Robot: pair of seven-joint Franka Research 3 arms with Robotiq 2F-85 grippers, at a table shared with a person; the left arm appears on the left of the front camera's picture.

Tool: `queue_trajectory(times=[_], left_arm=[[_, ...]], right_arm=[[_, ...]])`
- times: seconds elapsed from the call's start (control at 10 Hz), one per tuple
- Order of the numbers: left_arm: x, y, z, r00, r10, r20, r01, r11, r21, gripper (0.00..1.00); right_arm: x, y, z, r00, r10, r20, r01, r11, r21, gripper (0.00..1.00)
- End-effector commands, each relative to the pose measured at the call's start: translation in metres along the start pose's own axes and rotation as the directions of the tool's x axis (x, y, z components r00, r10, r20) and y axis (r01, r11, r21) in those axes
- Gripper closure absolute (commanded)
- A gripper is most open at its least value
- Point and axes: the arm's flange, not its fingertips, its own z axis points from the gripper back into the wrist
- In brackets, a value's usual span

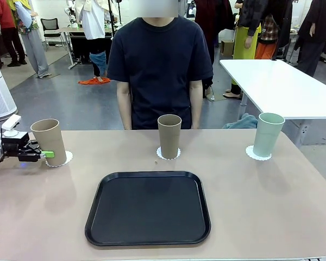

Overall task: Place coasters on the table and set cups on them.
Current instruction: Take one Reusable plastic cup from the Flat Tray and place it on a coaster set by the human.

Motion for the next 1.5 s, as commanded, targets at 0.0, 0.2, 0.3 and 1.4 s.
queue_trajectory(times=[0.0, 0.2, 0.3, 1.4], left_arm=[[-0.002, 0.006, 0.001, 0.999, -0.032, 0.008, 0.032, 0.999, -0.007, 0.16], [0.001, 0.01, 0.0, 0.999, -0.035, 0.018, 0.035, 0.999, 0.003, 0.16], [0.005, 0.012, 0.0, 0.999, -0.039, 0.021, 0.039, 0.999, 0.005, 0.16], [0.005, 0.011, -0.001, 1.0, -0.018, -0.002, 0.018, 1.0, 0.013, 0.16]], right_arm=[[0.0, 0.003, -0.001, 1.0, -0.014, 0.008, 0.014, 1.0, 0.014, 0.0], [0.0, 0.003, -0.001, 1.0, -0.014, 0.008, 0.014, 1.0, 0.014, 0.0], [0.0, 0.003, -0.001, 1.0, -0.014, 0.008, 0.014, 1.0, 0.014, 0.0], [0.0, 0.003, -0.001, 1.0, -0.014, 0.008, 0.014, 1.0, 0.014, 0.0]])
